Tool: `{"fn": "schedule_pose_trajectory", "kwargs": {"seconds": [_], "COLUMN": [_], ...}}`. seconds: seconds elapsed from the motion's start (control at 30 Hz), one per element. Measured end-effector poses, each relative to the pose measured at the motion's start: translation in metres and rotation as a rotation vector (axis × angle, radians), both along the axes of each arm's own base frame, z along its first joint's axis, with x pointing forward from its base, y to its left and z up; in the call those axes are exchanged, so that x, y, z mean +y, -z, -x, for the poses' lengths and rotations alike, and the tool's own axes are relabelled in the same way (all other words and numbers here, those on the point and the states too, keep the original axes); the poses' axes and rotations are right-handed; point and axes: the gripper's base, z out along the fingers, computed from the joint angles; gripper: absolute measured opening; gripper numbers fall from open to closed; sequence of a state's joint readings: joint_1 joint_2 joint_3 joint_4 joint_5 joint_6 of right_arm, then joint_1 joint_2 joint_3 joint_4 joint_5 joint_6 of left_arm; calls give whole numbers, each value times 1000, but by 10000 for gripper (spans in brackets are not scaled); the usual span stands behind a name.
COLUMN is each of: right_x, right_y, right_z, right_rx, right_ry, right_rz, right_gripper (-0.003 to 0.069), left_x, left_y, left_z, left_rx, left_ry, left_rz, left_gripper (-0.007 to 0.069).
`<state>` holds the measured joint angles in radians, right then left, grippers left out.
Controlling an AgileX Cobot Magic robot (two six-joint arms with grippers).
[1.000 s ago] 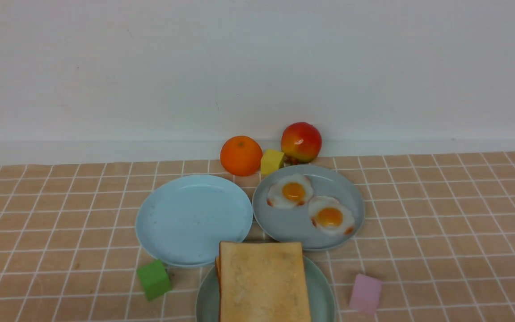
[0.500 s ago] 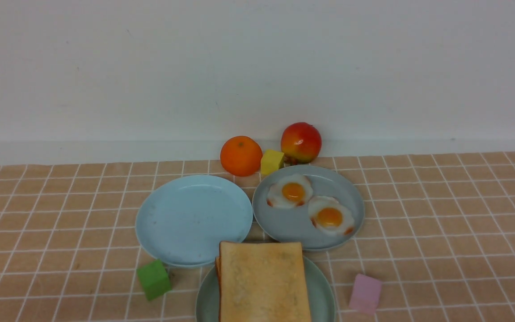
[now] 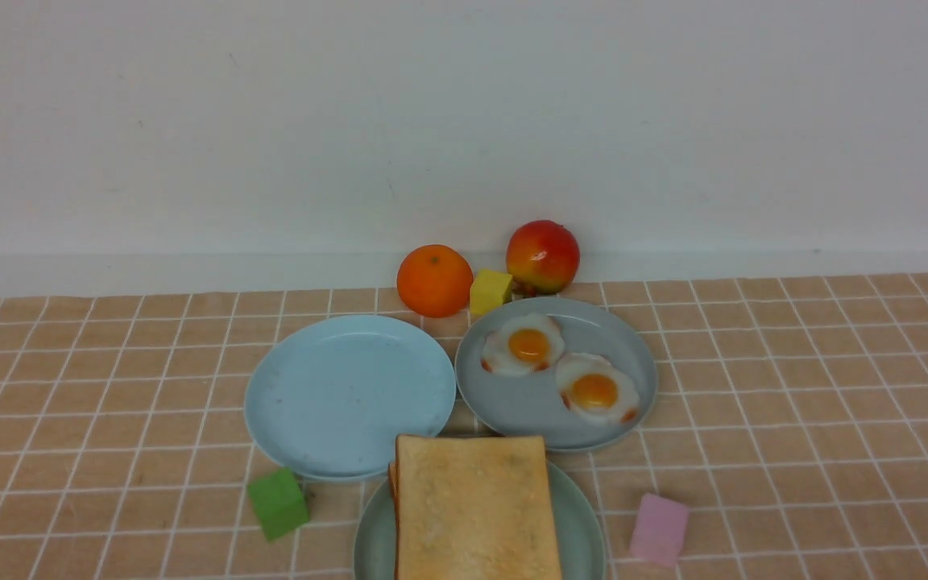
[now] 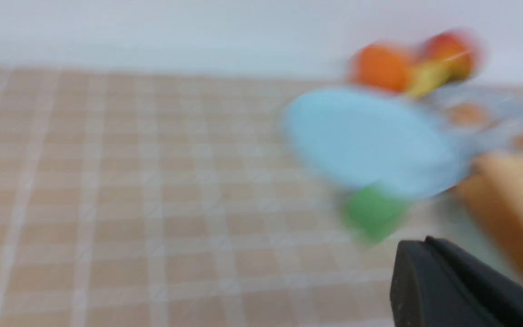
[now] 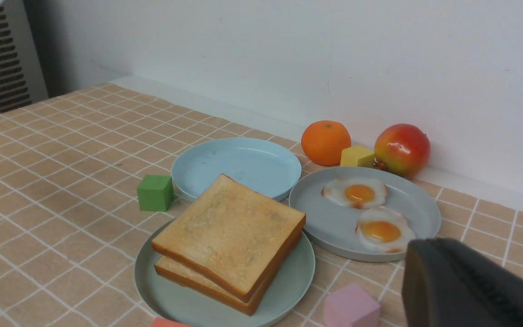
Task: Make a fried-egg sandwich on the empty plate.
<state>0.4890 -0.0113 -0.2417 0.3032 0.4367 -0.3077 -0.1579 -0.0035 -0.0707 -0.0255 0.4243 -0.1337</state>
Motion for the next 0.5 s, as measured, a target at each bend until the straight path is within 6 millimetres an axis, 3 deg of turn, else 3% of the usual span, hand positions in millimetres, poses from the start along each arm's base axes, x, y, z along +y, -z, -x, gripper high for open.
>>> {"fn": "schedule_pose_trajectory", "kwargs": {"seconds": [0.03,0.1,0.5], "right_x": [0,0,1], "right_y": [0,0,3], "right_z": [0,0,1], "right_rx": [1,4,25], "right_ry": [-1,-2,-9], "right_rz": [-2,0,14], "right_gripper": [-3,-3,0], "left_x": [3,4,5], "left_y": [22,31,30], "left_z": [-2,-2,-3], "left_rx": [62,91,57], "left_ry": [-55,-95,-89], "left_rz": [-11,2,-27], "left_gripper": [-13,-13,-13]}}
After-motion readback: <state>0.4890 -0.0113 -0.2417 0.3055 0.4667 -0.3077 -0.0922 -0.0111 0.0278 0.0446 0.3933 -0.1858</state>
